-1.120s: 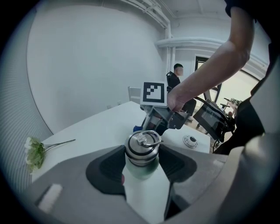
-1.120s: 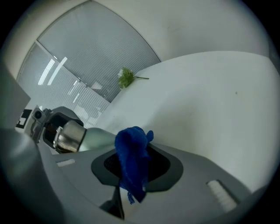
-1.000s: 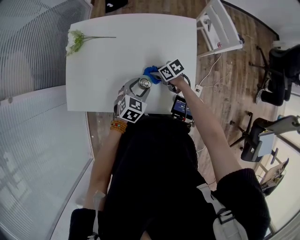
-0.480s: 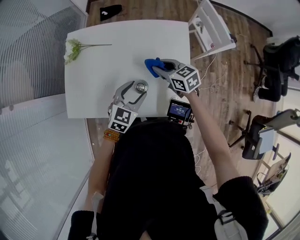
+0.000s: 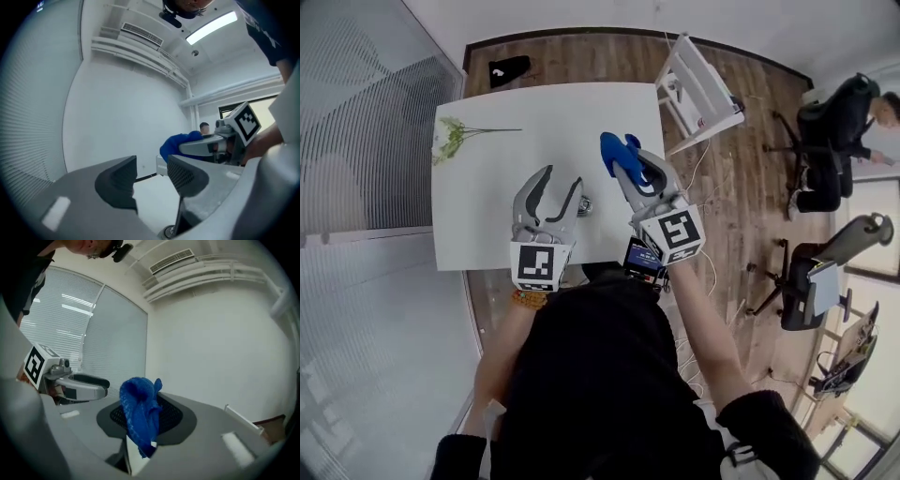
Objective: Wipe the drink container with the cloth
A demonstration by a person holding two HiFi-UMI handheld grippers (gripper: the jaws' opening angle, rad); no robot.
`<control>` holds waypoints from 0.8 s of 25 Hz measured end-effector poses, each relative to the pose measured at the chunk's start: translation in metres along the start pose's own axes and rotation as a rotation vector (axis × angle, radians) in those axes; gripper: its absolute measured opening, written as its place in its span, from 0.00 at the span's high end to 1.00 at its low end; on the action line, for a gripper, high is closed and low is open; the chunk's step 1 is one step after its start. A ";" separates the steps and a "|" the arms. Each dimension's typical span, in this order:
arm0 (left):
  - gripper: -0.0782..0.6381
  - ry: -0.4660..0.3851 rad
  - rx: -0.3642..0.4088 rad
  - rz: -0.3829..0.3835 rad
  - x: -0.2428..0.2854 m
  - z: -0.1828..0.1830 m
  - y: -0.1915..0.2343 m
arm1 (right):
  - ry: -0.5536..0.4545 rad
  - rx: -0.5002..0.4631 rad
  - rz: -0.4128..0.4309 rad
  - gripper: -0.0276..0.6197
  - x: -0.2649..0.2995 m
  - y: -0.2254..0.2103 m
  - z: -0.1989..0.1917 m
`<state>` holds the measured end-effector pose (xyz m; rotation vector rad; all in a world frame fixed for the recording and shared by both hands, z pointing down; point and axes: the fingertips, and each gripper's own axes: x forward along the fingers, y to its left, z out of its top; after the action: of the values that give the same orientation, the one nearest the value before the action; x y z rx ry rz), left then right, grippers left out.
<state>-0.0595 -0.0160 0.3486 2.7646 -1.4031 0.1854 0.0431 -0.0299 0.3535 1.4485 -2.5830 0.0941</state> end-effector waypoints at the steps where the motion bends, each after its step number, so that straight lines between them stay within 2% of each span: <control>1: 0.61 -0.015 0.005 0.023 -0.004 0.006 0.004 | -0.012 -0.002 -0.030 0.76 -0.005 0.005 0.008; 5: 0.83 -0.042 0.027 0.091 -0.029 0.015 0.014 | -0.076 -0.079 -0.096 0.76 -0.024 0.046 0.031; 7: 0.89 -0.046 0.035 0.094 -0.043 0.013 0.013 | -0.118 -0.116 -0.125 0.77 -0.034 0.068 0.039; 15: 0.89 -0.034 0.032 0.041 -0.091 -0.001 0.001 | -0.067 -0.129 -0.177 0.77 -0.063 0.122 0.025; 20: 0.89 -0.042 0.023 0.045 -0.125 -0.002 0.002 | -0.031 -0.143 -0.182 0.77 -0.078 0.152 0.020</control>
<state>-0.1344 0.0833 0.3349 2.7728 -1.4827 0.1466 -0.0490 0.1122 0.3242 1.6326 -2.4112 -0.1353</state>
